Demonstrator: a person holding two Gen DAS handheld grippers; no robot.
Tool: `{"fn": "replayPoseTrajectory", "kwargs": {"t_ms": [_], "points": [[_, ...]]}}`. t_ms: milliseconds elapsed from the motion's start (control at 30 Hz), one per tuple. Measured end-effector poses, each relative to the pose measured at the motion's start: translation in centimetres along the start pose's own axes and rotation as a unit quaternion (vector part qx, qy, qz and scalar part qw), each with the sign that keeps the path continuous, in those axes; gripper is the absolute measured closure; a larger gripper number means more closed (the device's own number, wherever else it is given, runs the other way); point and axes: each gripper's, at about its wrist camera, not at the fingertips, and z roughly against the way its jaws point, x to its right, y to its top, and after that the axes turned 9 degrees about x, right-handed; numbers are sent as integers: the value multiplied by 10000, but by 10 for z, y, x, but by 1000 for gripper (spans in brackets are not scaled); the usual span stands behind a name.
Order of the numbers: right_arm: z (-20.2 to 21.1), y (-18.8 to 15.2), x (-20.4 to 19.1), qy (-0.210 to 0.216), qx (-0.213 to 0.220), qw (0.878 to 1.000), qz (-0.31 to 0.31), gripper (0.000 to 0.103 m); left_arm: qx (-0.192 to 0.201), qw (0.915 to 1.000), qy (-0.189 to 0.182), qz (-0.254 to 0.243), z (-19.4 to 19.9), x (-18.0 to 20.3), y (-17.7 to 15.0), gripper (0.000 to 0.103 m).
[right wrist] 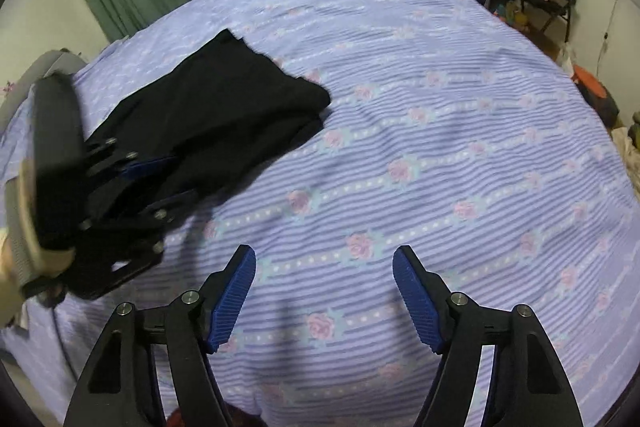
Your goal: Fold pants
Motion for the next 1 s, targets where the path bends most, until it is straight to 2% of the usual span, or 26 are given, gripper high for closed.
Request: {"fn": "replayPoseTrajectory", "kwargs": {"t_ms": [33,100,167,200,267,300,367,467,533,667,800,867,1000], "points": [[-1,-1,-3,58,-17,10000,40,34,-81,9999,-63,93,-4,-4,-1,88],[-5,-1,-10,236,-48,9996,134,41,-163,9978,-332,554,-1,-30,-2,93],[-8,1,-18,433,-28,9989,189,43,-112,9898,-675,1250,5,-56,1,94],[-8,3,-23,567,3,9982,216,44,-62,9811,-849,1736,8,-76,2,95],[-11,8,-32,794,78,9965,244,44,31,9627,-974,2524,10,-116,-3,95],[-14,12,-38,923,138,9953,268,44,58,9498,-1011,2959,8,-140,-9,95],[-21,19,-51,1135,211,9928,332,44,68,9346,-996,3414,1,-175,-22,95],[-36,31,-70,1421,355,9885,368,44,-127,9298,-615,3627,-17,-212,-44,95],[-51,39,-83,1608,393,9855,375,46,-180,9253,-550,3748,-21,-222,-56,95],[-79,51,-108,1996,361,9787,329,51,-201,9165,-461,3968,-21,-231,-77,95],[-90,57,-129,2341,411,9702,467,52,-214,9129,-466,4050,-15,-225,-89,93],[-91,62,-138,2469,493,9652,714,52,-175,9129,-432,4056,-7,-225,-91,91],[-101,72,-157,2796,462,9524,1124,58,3,9205,-359,3891,19,-217,-98,85]]}}
